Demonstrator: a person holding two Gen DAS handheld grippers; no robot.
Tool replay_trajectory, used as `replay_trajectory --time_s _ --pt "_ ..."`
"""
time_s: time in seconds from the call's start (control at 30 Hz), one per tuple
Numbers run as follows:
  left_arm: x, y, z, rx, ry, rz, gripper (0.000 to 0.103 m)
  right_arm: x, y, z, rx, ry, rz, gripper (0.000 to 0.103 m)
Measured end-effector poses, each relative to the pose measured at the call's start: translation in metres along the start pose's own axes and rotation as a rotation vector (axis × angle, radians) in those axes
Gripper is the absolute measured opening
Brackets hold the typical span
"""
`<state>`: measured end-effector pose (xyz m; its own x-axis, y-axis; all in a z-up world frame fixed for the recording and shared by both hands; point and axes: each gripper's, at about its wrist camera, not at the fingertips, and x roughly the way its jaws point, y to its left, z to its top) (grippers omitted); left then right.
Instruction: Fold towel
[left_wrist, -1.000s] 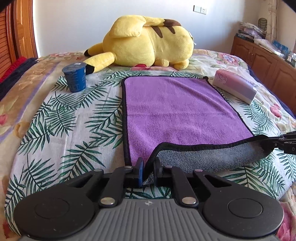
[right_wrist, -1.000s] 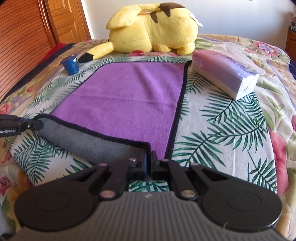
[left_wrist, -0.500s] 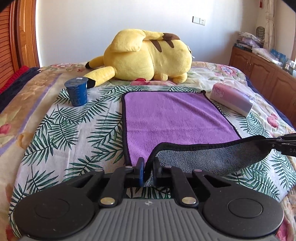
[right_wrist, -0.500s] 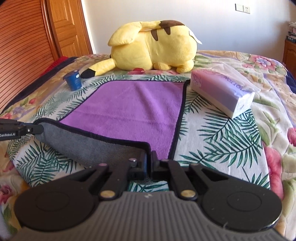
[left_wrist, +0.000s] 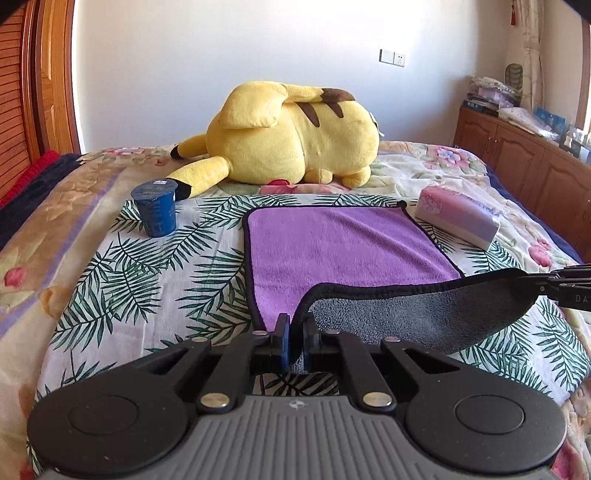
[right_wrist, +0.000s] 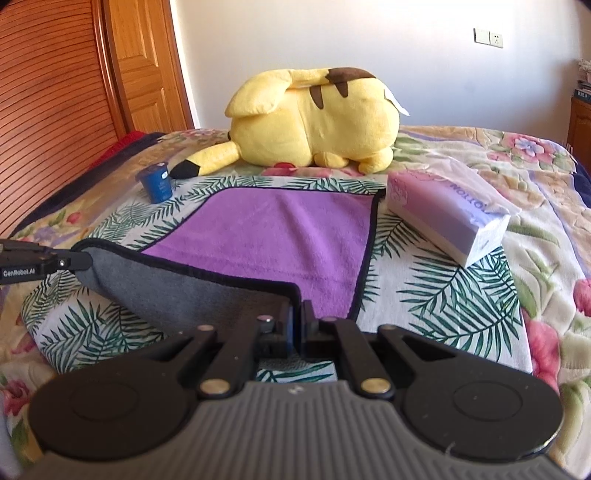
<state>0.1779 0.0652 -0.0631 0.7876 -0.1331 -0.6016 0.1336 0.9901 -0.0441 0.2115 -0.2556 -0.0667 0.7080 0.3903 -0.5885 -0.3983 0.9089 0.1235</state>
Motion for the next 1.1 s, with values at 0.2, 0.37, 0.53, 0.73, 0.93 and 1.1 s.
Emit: replay_trajectory --time_s 0.2,0.37,0.53,0.73,0.93,1.1 --pt "-0.001 0.000 0.004 0.008 -0.016 0.002 0.000 0.000 0.000 0.003 -0.010 -0.016 -0.003 0.004" --pt "0.003 0.000 0.004 0.024 -0.016 0.002 0.000 0.008 0.000 0.003 -0.025 -0.018 -0.007 0.004" --pt "0.009 0.001 0.006 0.034 -0.015 0.005 0.000 0.018 -0.002 0.004 -0.042 -0.006 -0.014 0.004" --pt "0.017 0.003 0.010 0.041 -0.014 0.005 0.000 0.023 -0.005 0.006 -0.046 -0.012 -0.018 0.004" --pt "0.025 0.007 0.016 0.040 -0.015 0.004 0.000 0.027 -0.006 0.010 -0.058 -0.028 -0.015 0.004" --pt "0.028 0.008 0.021 0.046 -0.025 0.002 0.000 0.022 -0.004 0.016 -0.066 -0.083 -0.005 0.004"
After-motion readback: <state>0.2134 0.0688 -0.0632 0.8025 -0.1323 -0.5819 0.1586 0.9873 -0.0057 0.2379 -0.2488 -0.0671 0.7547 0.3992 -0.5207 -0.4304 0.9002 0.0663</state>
